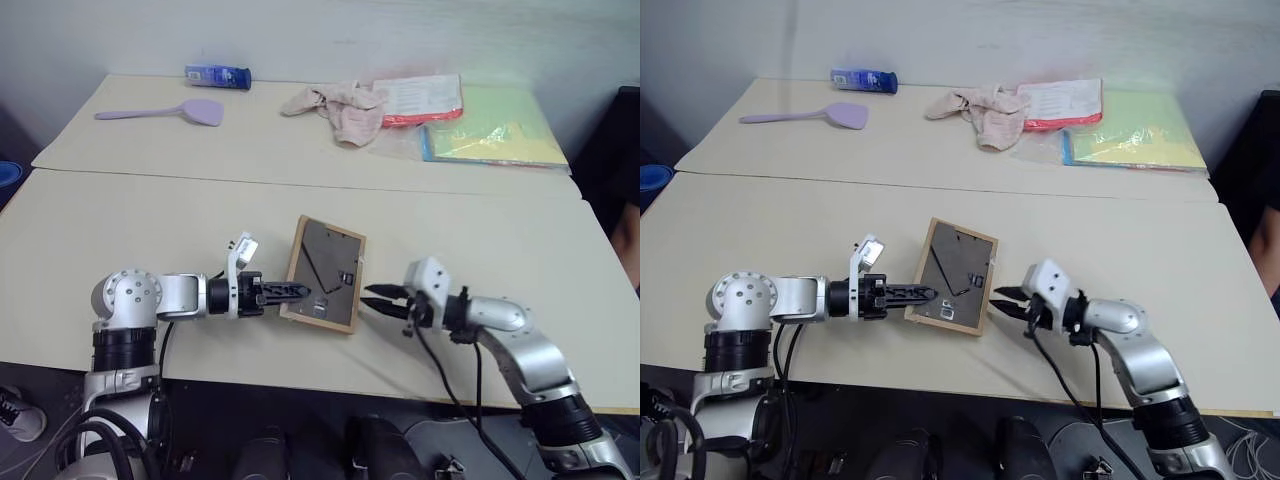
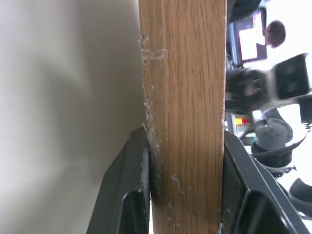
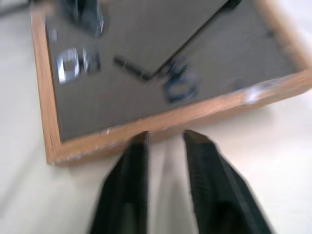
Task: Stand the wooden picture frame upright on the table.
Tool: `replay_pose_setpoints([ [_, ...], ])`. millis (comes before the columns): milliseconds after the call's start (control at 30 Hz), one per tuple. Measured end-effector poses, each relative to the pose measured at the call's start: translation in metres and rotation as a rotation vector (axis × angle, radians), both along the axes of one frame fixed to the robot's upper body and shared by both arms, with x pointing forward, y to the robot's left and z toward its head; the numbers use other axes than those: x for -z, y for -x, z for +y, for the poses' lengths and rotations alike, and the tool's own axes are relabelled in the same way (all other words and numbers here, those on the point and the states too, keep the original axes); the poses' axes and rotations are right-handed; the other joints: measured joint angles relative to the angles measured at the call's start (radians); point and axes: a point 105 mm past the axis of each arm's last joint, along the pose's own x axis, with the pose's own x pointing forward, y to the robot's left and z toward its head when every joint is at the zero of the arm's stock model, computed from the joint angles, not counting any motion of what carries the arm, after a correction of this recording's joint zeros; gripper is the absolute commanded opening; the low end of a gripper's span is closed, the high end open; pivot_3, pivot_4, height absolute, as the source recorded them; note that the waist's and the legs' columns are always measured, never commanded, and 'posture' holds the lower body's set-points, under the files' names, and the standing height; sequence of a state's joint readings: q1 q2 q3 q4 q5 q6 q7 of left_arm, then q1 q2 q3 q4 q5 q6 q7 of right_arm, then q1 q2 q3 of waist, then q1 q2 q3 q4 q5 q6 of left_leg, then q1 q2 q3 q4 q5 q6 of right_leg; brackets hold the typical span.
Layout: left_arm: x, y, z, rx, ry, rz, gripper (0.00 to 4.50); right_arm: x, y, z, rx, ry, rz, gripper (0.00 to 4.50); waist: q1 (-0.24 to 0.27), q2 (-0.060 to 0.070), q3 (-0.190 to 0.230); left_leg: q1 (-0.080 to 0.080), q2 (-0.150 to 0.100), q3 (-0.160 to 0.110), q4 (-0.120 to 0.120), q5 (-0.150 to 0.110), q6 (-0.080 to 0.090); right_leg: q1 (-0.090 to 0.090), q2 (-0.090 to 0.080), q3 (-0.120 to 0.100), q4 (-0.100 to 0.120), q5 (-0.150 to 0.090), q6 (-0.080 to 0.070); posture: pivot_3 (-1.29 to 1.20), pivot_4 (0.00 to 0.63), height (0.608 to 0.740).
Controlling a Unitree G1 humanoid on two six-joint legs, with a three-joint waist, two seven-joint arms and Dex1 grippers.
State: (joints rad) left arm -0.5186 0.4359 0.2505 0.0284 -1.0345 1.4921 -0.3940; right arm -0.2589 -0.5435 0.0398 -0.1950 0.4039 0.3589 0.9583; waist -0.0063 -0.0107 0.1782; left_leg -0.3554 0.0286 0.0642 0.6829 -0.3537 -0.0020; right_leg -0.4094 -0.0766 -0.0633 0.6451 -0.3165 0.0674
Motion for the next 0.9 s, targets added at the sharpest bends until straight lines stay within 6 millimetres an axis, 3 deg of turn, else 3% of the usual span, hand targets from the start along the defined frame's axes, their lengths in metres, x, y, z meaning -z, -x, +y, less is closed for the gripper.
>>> replay_pose_setpoints([
  [100,-0.007,-0.003,0.005,-0.039,-0.015,-0.173,1.29,-0.017,-0.002,-0.001,0.0,-0.115,0.065,3.35,0.0,0.0,0.0,0.001,0.0,0.0,0.0,0.0,-0.001,0.0,0.0,0.0,-0.002,0.0,-0.001,0.0,0.15,0.74],
  [233,-0.014,-0.001,0.001,-0.004,-0.051,-0.327,1.29,-0.035,-0.011,0.016,-0.011,-0.193,0.151,4.46,-0.001,0.0,0.0,0.0,0.0,0.001,0.0,0.001,-0.001,-0.001,0.0,0.001,-0.001,0.0,-0.001,0.0,0.15,0.74],
  [433,-0.013,0.0,-0.006,0.028,-0.063,-0.379,1.29,-0.043,-0.009,0.058,-0.132,-0.199,0.185,4.46,0.005,0.0,0.0,-0.002,-0.001,0.0,-0.001,-0.001,0.001,-0.002,-0.001,0.0,-0.001,0.0,0.0,0.0,0.15,0.74],
  [533,-0.012,0.0,-0.005,0.027,-0.066,-0.384,1.29,-0.048,-0.01,0.069,-0.164,-0.191,0.168,4.46,0.005,0.0,0.0,-0.002,-0.001,0.0,0.0,-0.001,0.003,-0.001,-0.002,0.0,-0.001,0.0,0.001,0.0,0.15,0.74],
  [667,-0.013,0.001,-0.005,0.027,-0.059,-0.359,1.29,-0.049,0.001,0.07,-0.238,-0.187,0.148,4.46,0.005,0.0,0.0,-0.003,-0.001,0.0,0.0,-0.001,0.003,-0.001,-0.001,0.0,-0.001,0.0,0.001,0.0,0.15,0.74],
  [900,-0.009,0.008,0.0,0.04,0.02,-0.124,1.29,-0.035,0.015,0.042,-0.289,-0.07,-0.042,4.46,-0.001,0.0,0.0,-0.003,-0.001,0.0,0.0,-0.001,0.003,-0.002,-0.001,0.0,-0.001,0.0,0.001,0.0,0.15,0.74],
])
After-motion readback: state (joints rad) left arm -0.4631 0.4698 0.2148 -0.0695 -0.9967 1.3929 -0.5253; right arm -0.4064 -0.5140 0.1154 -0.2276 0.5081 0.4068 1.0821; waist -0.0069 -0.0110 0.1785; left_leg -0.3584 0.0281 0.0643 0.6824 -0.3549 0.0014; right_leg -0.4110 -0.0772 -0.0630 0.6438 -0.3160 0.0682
